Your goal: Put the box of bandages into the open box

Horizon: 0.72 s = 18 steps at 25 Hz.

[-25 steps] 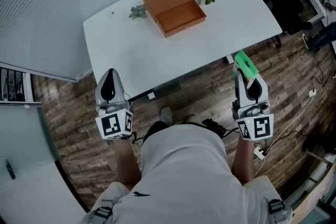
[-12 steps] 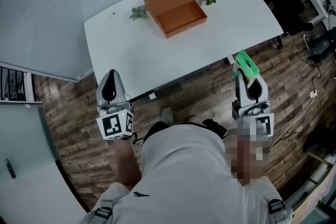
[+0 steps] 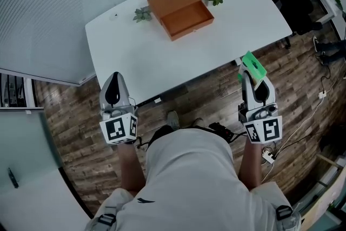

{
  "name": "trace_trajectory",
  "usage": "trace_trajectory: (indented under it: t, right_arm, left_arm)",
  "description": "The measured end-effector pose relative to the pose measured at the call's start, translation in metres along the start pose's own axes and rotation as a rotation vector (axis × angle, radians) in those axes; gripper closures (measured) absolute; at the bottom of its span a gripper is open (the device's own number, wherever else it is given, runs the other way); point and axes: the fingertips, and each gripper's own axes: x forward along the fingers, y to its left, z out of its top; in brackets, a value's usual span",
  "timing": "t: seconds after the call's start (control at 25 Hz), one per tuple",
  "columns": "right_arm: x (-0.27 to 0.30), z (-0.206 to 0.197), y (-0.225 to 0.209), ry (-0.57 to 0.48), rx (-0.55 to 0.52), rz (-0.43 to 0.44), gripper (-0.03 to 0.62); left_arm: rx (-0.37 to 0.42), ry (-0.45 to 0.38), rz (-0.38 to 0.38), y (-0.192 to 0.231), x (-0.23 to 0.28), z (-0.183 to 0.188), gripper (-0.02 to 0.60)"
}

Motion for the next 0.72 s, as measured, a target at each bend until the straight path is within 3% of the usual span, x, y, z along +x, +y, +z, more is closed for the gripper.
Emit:
trace_trajectory:
  t: [0.72]
  right_arm:
    - [0.083,-0.012,0.009,0.028,-0.020,-0.070,0.507]
  left_arm:
    - [-0.019,0.006,-0.101,0.051,0.085,-0.012,0.577]
